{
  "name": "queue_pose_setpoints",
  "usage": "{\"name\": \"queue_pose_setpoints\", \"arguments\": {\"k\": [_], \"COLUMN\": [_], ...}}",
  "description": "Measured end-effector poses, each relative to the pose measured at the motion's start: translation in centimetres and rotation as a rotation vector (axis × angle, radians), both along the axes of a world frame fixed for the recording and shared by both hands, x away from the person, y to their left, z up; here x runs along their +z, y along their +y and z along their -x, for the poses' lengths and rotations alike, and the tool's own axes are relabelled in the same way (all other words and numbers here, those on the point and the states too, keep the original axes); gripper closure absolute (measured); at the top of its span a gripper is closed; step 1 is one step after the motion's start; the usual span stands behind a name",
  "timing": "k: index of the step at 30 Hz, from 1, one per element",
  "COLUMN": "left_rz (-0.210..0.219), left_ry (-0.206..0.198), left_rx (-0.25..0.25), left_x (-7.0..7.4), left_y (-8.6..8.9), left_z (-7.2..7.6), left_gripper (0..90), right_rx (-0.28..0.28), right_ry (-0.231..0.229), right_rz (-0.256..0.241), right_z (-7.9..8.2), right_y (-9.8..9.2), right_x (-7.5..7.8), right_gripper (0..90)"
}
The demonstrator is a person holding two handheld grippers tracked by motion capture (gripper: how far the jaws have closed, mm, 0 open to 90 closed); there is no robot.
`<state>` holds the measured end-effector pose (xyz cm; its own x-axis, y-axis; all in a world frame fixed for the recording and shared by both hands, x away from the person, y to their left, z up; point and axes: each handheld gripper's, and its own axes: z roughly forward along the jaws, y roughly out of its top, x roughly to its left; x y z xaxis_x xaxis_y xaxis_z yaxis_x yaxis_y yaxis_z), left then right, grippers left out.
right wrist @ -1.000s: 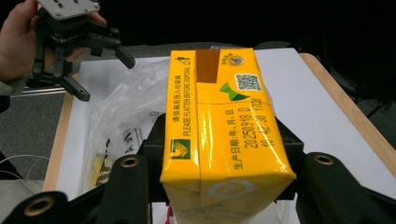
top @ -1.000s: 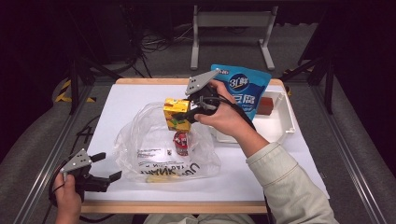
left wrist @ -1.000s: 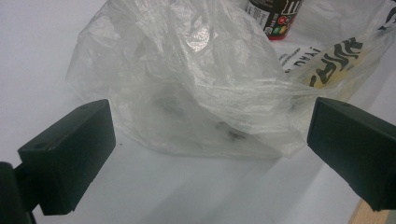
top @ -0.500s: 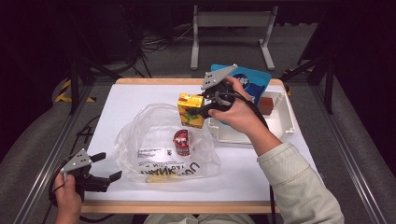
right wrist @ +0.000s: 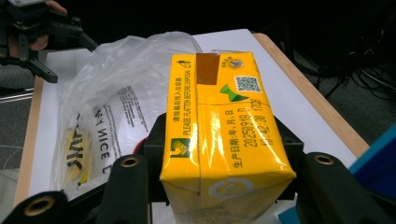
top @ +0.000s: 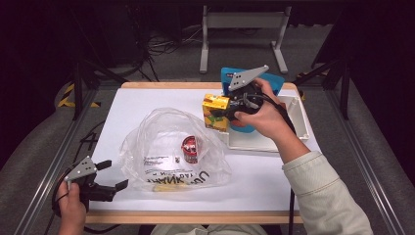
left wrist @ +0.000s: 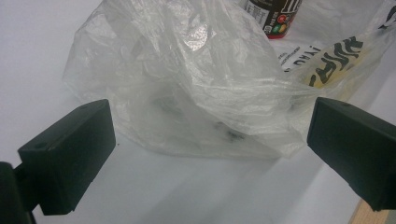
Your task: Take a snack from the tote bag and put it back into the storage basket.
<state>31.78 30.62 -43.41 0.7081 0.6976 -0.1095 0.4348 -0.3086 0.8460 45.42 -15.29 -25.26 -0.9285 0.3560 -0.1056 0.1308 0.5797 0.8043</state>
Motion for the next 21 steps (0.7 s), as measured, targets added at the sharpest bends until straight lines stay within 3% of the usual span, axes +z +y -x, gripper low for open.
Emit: {"name": "queue_pose_setpoints", "arguments": {"k": [21], "left_rz": [0.011], "left_ry": [-0.01], "left_rx": [0.013], "left_x": [0.1], "left_y": [0.1], "left_z": [0.1], "left_gripper": [1.6], "right_rx": [-0.053], "right_ry": [-0.043], "right_rz": [0.018], "right_z": [-0.9], "right_y": [-3.7], "right_x": [-0.6], "right_gripper": [53.9]}}
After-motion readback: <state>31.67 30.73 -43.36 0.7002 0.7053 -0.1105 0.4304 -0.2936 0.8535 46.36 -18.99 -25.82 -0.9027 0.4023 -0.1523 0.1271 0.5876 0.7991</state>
